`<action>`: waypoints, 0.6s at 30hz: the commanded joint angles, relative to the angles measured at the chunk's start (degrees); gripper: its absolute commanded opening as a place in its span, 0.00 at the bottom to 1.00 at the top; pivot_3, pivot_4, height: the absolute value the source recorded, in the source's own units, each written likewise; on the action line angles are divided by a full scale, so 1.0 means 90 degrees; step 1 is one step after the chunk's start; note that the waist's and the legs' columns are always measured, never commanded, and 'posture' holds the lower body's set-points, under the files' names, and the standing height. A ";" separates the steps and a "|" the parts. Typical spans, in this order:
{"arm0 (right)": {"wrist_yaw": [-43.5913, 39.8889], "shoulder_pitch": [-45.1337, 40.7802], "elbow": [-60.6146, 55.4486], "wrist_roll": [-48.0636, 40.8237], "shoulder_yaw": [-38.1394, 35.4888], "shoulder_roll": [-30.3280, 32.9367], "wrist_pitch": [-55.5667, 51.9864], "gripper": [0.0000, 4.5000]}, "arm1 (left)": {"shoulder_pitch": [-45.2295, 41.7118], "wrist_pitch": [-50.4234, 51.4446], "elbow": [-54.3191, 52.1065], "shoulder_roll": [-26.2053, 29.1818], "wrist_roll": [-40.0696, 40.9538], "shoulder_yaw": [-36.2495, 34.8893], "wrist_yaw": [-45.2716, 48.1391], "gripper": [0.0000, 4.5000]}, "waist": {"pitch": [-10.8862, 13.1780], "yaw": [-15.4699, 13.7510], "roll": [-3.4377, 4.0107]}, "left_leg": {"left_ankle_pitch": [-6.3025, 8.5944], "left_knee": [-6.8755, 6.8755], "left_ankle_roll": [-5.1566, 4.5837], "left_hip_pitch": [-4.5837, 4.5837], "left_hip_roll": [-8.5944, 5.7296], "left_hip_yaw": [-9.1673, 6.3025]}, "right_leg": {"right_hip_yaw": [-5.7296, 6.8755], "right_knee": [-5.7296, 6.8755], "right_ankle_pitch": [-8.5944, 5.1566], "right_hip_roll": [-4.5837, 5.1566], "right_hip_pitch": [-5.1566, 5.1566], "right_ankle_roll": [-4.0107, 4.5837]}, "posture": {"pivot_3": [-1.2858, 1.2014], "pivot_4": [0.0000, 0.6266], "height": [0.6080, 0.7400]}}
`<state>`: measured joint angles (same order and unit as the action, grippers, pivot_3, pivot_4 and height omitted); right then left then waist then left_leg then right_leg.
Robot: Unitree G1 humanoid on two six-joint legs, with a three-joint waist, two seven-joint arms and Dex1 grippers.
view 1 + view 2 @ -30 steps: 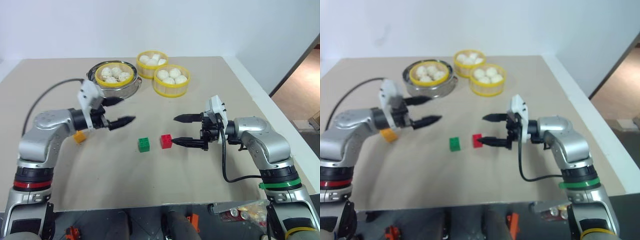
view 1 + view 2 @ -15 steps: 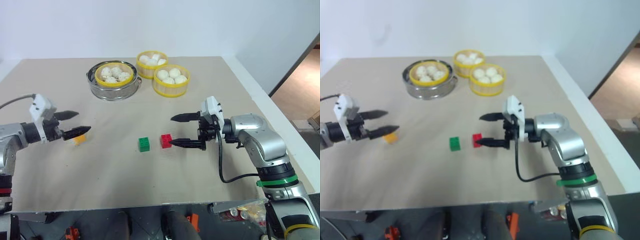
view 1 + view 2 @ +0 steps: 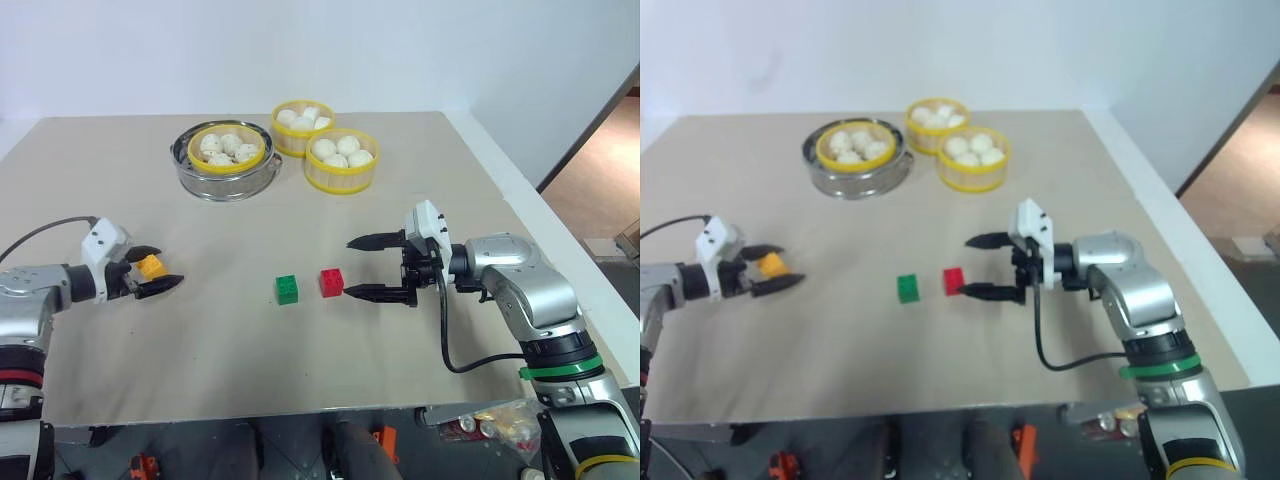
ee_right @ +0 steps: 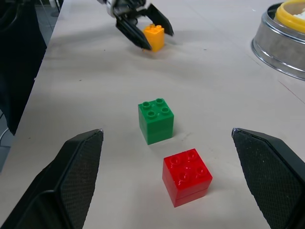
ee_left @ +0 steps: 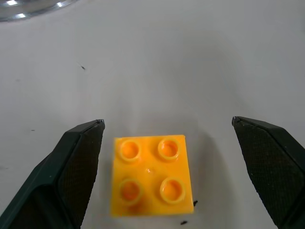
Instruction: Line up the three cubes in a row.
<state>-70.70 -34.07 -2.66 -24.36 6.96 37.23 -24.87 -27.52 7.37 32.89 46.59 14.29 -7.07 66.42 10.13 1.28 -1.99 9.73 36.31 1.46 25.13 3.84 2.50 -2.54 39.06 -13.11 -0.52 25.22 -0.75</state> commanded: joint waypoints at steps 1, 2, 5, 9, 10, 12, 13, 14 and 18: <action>-0.0037 -0.0047 -0.0227 0.0007 -0.0045 0.0092 0.0048 1.00 | -0.0172 -0.0055 0.0169 -0.0051 -0.0088 0.0021 -0.0091 0.80 | 0.0000 0.0001 0.0000 | 0.0000 0.0001 0.0000 0.0000 0.0000 0.0000 | 0.0000 0.0000 0.0001 0.0000 0.0000 0.0000 | 0.52 0.24 1.00; -0.0046 -0.0048 -0.0225 0.0012 -0.0044 0.0101 0.0047 1.00 | -0.0188 -0.0025 0.0193 -0.0078 -0.0085 0.0009 -0.0134 0.73 | 0.0000 0.0001 0.0000 | 0.0000 0.0001 0.0000 0.0000 0.0000 0.0002 | -0.0002 0.0000 0.0001 0.0000 0.0000 -0.0001 | 0.52 0.24 1.00; -0.0065 -0.0062 -0.0207 0.0029 -0.0048 0.0134 0.0041 1.00 | -0.0209 -0.0048 0.0267 -0.0073 -0.0162 0.0036 -0.0215 0.50 | 0.0000 0.0000 0.0000 | 0.0000 0.0001 0.0000 0.0000 0.0000 0.0002 | -0.0002 0.0000 0.0000 0.0000 0.0001 -0.0001 | 0.52 0.24 1.00; -0.0096 -0.0079 -0.0186 0.0042 -0.0059 0.0165 0.0033 1.00 | -0.0121 0.0047 0.0210 -0.0008 -0.0176 0.0065 -0.0095 0.31 | 0.0000 0.0001 0.0000 | 0.0000 0.0000 0.0000 0.0000 0.0000 0.0003 | -0.0003 0.0000 0.0000 -0.0001 0.0001 -0.0001 | 0.52 0.24 1.00; -0.0100 -0.0084 -0.0184 0.0041 -0.0060 0.0168 0.0029 1.00 | -0.0099 0.0063 0.0152 0.0003 -0.0177 0.0076 -0.0060 0.31 | 0.0000 0.0002 0.0000 | 0.0000 0.0000 0.0000 0.0000 0.0000 0.0003 | -0.0003 0.0000 0.0000 -0.0002 0.0001 -0.0001 | 0.52 0.24 1.00; -0.0111 -0.0097 -0.0171 0.0042 -0.0061 0.0174 0.0033 1.00 | -0.0016 0.0074 -0.0103 -0.0016 -0.0105 0.0068 0.0026 0.31 | 0.0000 0.0004 0.0000 | 0.0000 0.0000 0.0000 -0.0001 0.0001 0.0003 | -0.0004 0.0000 0.0000 -0.0002 0.0001 -0.0001 | 0.52 0.24 1.00; -0.0115 -0.0108 -0.0158 0.0045 -0.0062 0.0174 0.0037 1.00 | 0.0084 0.0080 -0.0411 -0.0024 -0.0041 0.0114 0.0167 0.31 | 0.0000 0.0004 0.0000 | 0.0000 0.0000 0.0000 -0.0001 0.0001 0.0004 | -0.0005 0.0000 0.0000 -0.0001 0.0001 -0.0001 | 0.52 0.24 1.00; -0.0121 -0.0120 -0.0144 0.0050 -0.0060 0.0176 0.0043 1.00 | 0.0185 0.0098 -0.0749 -0.0038 0.0043 0.0172 0.0339 0.31 | 0.0000 0.0002 0.0000 | 0.0000 0.0000 0.0000 0.0000 0.0001 0.0005 | -0.0006 0.0000 0.0000 -0.0001 0.0001 -0.0001 | 0.52 0.24 1.00; -0.0149 -0.0199 -0.0014 0.0104 -0.0032 0.0162 0.0106 1.00 | 0.0302 0.0465 -0.2185 -0.0197 0.0352 0.0636 0.0896 0.31 | 0.0000 -0.0024 -0.0001 | 0.0000 0.0001 0.0001 0.0004 0.0000 0.0008 | -0.0008 -0.0001 -0.0001 0.0003 0.0000 -0.0003 | 0.52 0.24 1.00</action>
<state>-71.49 -34.64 -2.36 -23.34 7.13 38.29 -24.79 -24.21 11.36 17.93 44.26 16.43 -2.49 72.24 10.13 1.06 -2.00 9.73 36.35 1.47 25.17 3.83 2.56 -2.60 39.06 -13.12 -0.48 25.21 -0.78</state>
